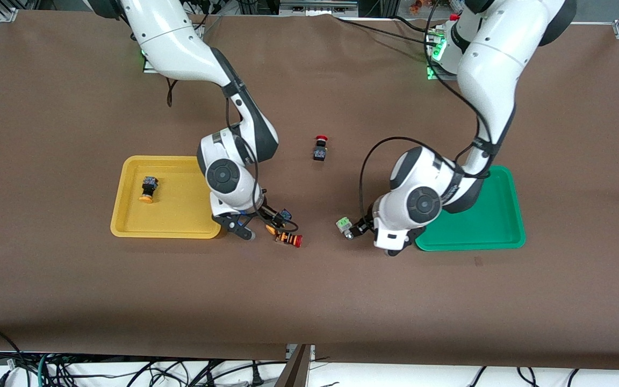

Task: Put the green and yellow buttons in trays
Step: 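Grasp the second yellow button with the right gripper while the left grasps green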

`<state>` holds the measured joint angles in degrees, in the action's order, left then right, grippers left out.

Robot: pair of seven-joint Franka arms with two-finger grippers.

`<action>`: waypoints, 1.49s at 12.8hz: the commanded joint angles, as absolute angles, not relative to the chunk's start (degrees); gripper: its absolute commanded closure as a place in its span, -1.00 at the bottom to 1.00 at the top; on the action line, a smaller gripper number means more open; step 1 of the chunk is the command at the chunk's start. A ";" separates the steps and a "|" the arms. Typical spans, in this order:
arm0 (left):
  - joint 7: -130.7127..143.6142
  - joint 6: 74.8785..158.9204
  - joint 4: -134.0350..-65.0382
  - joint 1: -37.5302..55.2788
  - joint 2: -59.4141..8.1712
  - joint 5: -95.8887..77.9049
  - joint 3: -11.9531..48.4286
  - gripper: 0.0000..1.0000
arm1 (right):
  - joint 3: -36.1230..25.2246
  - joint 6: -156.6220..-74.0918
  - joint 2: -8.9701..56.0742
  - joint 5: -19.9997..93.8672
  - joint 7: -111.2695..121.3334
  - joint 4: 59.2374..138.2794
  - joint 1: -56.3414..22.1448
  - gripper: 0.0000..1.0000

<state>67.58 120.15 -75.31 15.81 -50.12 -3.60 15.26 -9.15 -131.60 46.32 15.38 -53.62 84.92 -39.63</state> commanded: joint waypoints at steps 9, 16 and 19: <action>66.88 126.12 -72.25 20.39 -55.46 2.73 14.06 0.94 | -8.96 -137.19 48.69 16.44 -55.72 83.32 -42.88 -1.00; 43.23 101.81 -71.63 15.92 -44.13 8.88 13.27 1.00 | -9.14 -138.78 49.13 15.29 -53.97 83.32 -42.63 1.00; 22.57 97.74 -73.29 9.95 -42.72 9.05 13.18 1.00 | -9.49 -137.12 48.34 15.12 -49.94 83.32 -42.02 1.00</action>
